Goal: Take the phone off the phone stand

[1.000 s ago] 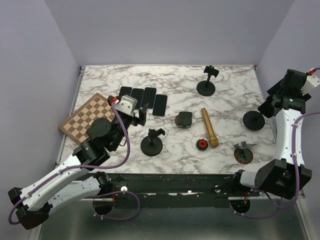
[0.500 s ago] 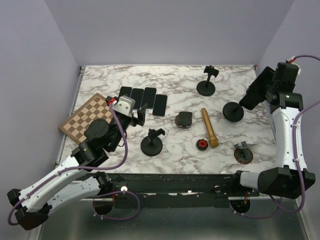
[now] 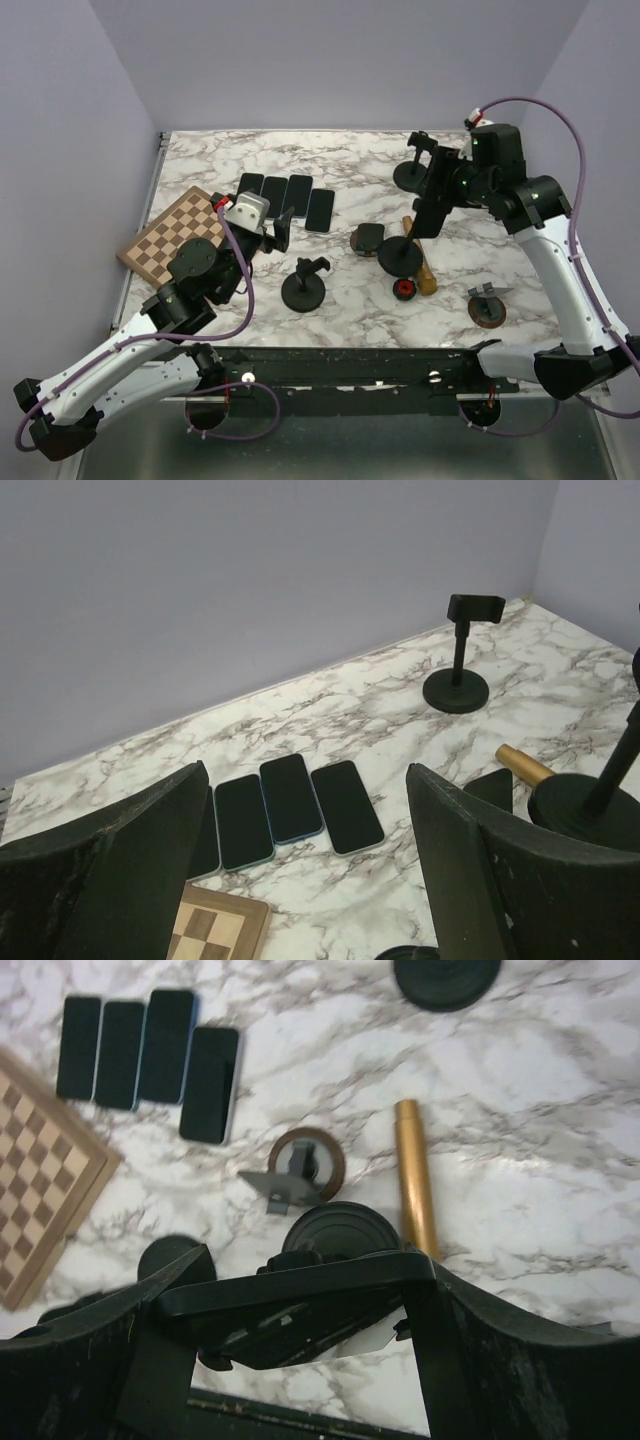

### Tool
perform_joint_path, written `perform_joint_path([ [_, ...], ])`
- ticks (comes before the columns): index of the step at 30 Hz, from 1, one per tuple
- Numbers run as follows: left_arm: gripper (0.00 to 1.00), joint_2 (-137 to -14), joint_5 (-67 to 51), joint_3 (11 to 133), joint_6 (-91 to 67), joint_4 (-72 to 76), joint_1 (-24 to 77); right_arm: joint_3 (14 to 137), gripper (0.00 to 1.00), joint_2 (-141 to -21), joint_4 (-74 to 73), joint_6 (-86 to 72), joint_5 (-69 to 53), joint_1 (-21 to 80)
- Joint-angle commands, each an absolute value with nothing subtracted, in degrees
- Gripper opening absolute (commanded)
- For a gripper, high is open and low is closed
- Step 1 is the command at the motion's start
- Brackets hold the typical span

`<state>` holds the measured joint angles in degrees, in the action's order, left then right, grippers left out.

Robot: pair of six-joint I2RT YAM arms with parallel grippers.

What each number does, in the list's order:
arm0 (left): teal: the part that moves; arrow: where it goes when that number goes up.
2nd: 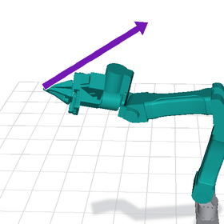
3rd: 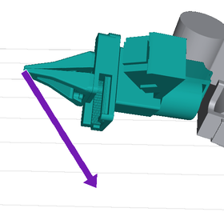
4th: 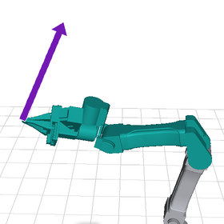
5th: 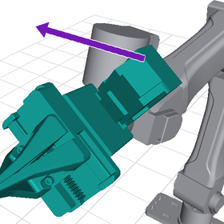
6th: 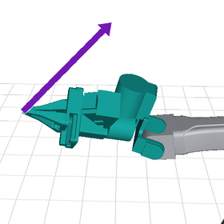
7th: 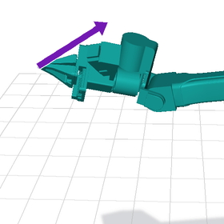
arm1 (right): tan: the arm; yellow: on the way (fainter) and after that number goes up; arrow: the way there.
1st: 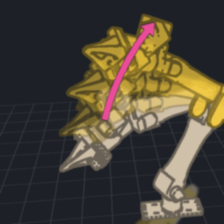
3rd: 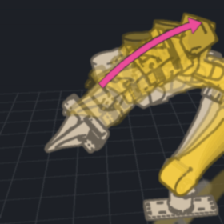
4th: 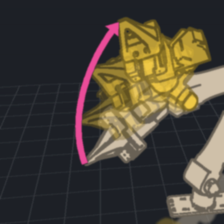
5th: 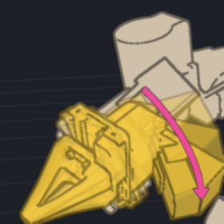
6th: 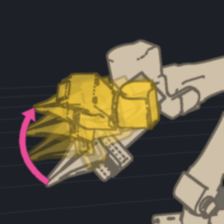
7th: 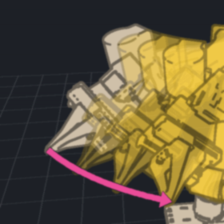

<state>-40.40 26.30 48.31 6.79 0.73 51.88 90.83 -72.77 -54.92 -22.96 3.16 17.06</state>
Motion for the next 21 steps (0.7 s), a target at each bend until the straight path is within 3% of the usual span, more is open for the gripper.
perform_joint_path([
  [1, 0.89, -40.8, 25.5, 50.1, 6.2, 0.6, 52.2, 89.9, 0.01, -71.6, -53.8, -26.0, -0.2, 26.7],
  [12, 0.92, -41.0, 24.3, 51.6, 3.8, -1.8, 52.2, 79.8, 0.01, -73.4, -43.1, -31.4, 15.8, 52.6],
  [21, 0.92, -36.0, 7.9, 56.1, -16.2, -16.8, 52.1, 73.2, 0.01, -70.3, -43.0, -31.9, 24.9, 56.3],
])
